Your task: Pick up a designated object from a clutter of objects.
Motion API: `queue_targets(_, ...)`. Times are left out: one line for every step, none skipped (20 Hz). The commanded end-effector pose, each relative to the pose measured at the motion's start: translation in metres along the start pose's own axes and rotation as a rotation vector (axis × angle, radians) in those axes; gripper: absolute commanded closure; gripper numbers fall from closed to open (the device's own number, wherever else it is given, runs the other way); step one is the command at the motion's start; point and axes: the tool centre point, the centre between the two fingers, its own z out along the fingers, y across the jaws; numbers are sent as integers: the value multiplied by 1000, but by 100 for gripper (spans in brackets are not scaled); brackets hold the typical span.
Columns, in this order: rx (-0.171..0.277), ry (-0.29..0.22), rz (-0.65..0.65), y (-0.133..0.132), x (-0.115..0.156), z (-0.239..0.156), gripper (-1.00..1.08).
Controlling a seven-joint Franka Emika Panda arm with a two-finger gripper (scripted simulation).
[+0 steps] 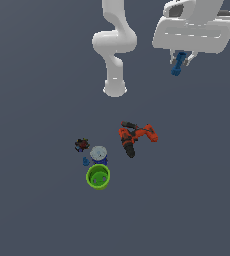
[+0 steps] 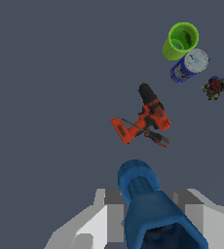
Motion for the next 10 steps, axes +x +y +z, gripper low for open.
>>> queue_targets(0,-1,1,-10,-2,-9,108)
queue_targets(0,-1,1,-14,-3,-11,108)
queue_targets(0,-1,1,-16,-3,-14,108)
queue_targets(1,-1,2,-18,-4,-16,108)
queue_targets(1,-1,2,-20,-4,-17,108)
queue_targets(1,-1,2,-22,-4,-18,108)
queue_targets(1,-1,2,-23,-4,-19,108)
queue_targets(1,-1,2,-24,-5,-20,108)
queue_targets(1,-1,2,-25,-5,-21,108)
queue_targets(1,-1,2,-25,-5,-21,108)
